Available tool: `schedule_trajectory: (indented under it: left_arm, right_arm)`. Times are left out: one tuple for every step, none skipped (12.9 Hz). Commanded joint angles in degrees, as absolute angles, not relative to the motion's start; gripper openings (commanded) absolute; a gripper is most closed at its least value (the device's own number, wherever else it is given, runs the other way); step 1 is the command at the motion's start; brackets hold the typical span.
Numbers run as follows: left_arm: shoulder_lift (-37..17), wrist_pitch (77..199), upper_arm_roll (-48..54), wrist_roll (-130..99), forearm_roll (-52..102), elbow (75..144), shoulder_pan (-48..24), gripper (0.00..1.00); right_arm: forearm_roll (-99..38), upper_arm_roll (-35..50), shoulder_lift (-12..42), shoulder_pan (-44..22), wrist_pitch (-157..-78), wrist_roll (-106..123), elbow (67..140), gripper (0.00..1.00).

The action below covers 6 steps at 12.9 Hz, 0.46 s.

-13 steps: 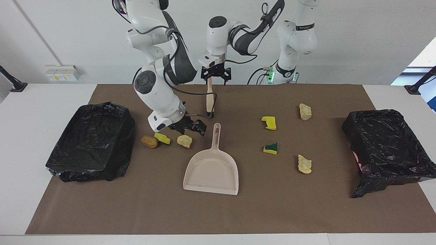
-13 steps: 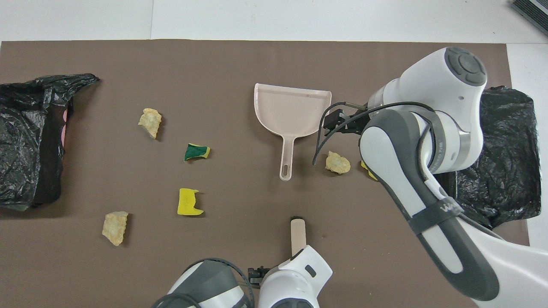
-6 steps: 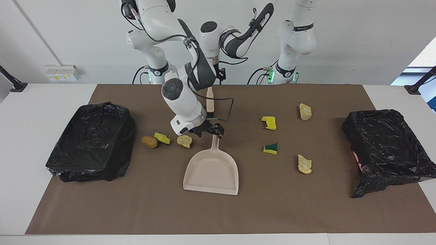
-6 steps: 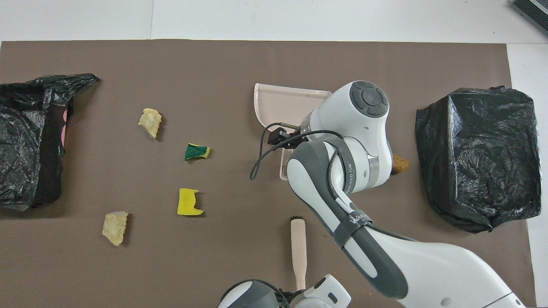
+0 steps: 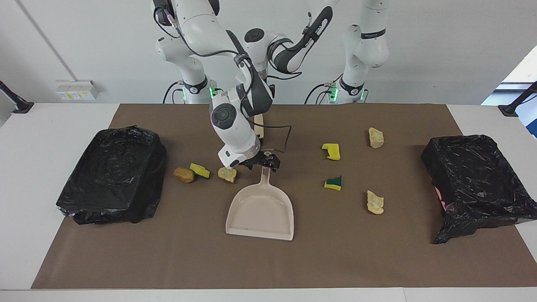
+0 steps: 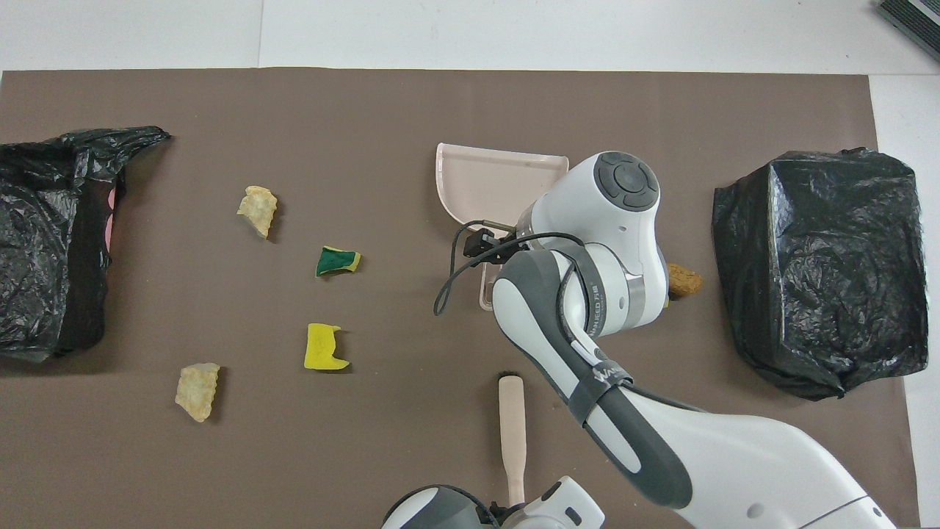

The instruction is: Sweep and dump trash in bin

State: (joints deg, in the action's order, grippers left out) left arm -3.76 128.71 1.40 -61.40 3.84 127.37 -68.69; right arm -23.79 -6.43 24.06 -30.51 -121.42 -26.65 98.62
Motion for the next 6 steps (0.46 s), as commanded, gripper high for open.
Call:
schedule_trajectory:
  left_arm:
    - [-3.17,128.85,0.62,-62.05,4.66,127.79,-69.52,0.19]
    - [-3.08,128.33,0.62,-61.96,4.66,127.79,-69.52,0.06]
    - [-2.73,127.45,0.62,-61.96,4.66,127.79,-69.52,0.00]
    - [-2.12,126.48,0.53,-61.88,4.66,127.62,-69.00,0.00]
    - [-0.54,124.39,0.27,-61.44,4.66,127.44,-68.65,0.00]
    - [0.78,121.58,-0.08,-61.52,4.48,127.27,-68.47,0.00]
  right_arm:
    - [-25.14,-6.24,22.85,-30.32,-122.43,-26.98,100.37,0.88]
    - [-25.14,-6.24,22.76,-30.32,-122.34,-26.98,100.63,0.80]
    - [-25.22,-6.24,22.42,-30.32,-122.43,-27.07,101.16,0.79]
    - [-25.22,-6.24,22.41,-30.32,-122.43,-27.07,101.51,0.79]
    - [-25.22,-6.24,22.41,-30.32,-122.52,-27.07,101.51,0.75]
    - [-25.22,-6.24,22.41,-30.32,-122.52,-26.98,101.43,0.61]
